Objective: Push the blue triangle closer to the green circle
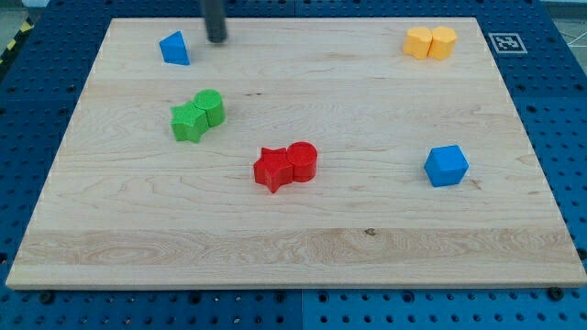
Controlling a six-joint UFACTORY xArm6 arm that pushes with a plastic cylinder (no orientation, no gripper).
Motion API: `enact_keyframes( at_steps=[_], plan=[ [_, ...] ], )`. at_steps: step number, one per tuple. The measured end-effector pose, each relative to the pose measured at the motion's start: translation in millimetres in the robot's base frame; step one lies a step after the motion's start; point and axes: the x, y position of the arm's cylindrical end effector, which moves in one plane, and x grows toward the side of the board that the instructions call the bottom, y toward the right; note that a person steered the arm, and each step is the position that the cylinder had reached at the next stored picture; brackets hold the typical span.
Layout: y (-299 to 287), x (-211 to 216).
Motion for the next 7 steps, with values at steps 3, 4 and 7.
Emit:
enact_keyframes(
  at_steps=[3,4,7],
  plan=[
    [-68,9],
    [-41,28],
    [-23,64]
  ],
)
